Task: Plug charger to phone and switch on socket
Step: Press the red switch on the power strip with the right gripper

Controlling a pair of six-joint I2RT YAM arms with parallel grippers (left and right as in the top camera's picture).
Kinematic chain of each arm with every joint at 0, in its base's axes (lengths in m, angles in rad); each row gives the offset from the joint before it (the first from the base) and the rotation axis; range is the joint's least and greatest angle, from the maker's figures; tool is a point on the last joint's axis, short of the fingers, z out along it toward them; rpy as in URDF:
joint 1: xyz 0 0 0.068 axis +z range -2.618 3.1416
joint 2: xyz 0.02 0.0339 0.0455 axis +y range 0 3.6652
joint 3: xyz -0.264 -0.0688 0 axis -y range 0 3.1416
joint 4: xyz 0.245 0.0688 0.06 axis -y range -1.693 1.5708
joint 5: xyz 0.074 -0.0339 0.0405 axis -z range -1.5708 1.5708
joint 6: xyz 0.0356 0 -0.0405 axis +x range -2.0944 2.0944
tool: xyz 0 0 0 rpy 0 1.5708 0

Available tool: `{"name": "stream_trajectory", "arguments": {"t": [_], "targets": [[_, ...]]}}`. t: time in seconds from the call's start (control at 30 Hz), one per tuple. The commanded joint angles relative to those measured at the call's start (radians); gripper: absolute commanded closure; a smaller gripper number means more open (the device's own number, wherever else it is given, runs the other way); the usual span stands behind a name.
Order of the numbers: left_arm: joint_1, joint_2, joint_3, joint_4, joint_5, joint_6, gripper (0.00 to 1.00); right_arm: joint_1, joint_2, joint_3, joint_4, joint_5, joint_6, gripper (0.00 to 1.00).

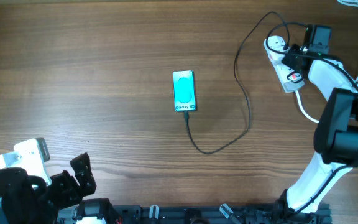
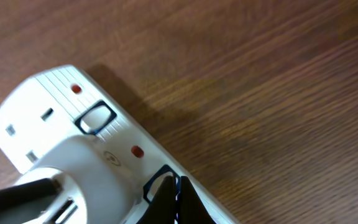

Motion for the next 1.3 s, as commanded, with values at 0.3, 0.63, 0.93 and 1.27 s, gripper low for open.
{"name": "stream_trajectory", "arguments": {"t": [0.3, 0.63, 0.93, 1.27], "targets": [[-0.004, -0.018, 0.003, 0.003, -0.012, 0.008, 0.0, 0.034, 0.032, 0.02, 0.036, -0.012, -0.019, 0.95], [-0.004, -0.051, 0.003, 0.006, -0.012, 0.008, 0.0, 0.075, 0.076, 0.019, -0.003, -0.062, -0.016, 0.95], [-0.004, -0.112, 0.003, 0.007, -0.013, 0.008, 0.0, 0.144, 0.094, 0.019, -0.023, -0.059, 0.019, 0.96], [-0.004, -0.19, 0.003, 0.007, -0.021, 0.009, 0.0, 0.184, 0.094, 0.016, -0.023, -0.109, 0.009, 0.95]]}}
